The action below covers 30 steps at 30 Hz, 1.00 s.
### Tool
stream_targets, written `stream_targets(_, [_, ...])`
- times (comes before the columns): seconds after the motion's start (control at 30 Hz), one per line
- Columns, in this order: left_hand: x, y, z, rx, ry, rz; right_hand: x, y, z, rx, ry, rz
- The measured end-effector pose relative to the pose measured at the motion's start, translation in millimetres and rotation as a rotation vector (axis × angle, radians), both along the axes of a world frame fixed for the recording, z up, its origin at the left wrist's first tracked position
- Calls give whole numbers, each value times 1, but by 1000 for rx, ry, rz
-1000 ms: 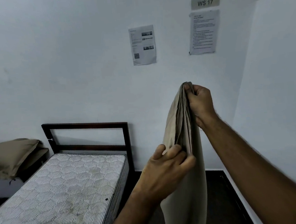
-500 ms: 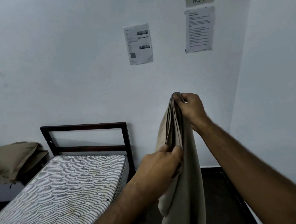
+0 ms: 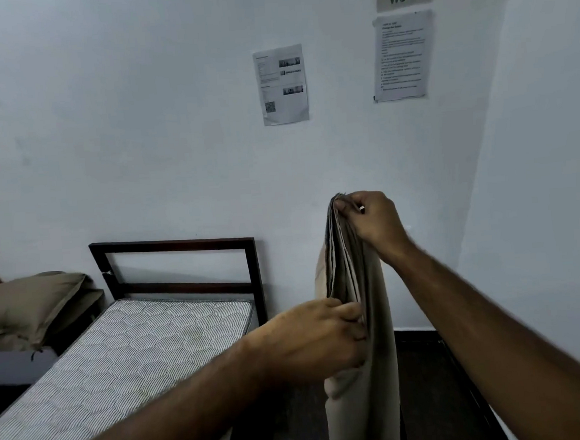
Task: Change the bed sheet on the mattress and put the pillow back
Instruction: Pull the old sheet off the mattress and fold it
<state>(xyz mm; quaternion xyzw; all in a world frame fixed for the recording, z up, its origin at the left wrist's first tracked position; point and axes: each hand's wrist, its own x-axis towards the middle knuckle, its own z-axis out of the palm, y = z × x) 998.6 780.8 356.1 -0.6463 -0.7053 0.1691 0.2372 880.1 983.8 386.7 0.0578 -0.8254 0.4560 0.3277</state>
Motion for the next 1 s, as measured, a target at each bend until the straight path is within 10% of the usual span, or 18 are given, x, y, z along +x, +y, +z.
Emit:
stream_targets(0.33, [17,-15,18,-33,-265,-15,2,-19,-28,-53,-163,164])
stream_targets(0.77, [61,-30,-2,164,233,150,4,-6,-24,-191,-21,13])
stream_targets(1.0, [60,-37,-21,332,-146,271,11,-15,-17,-177,45,19])
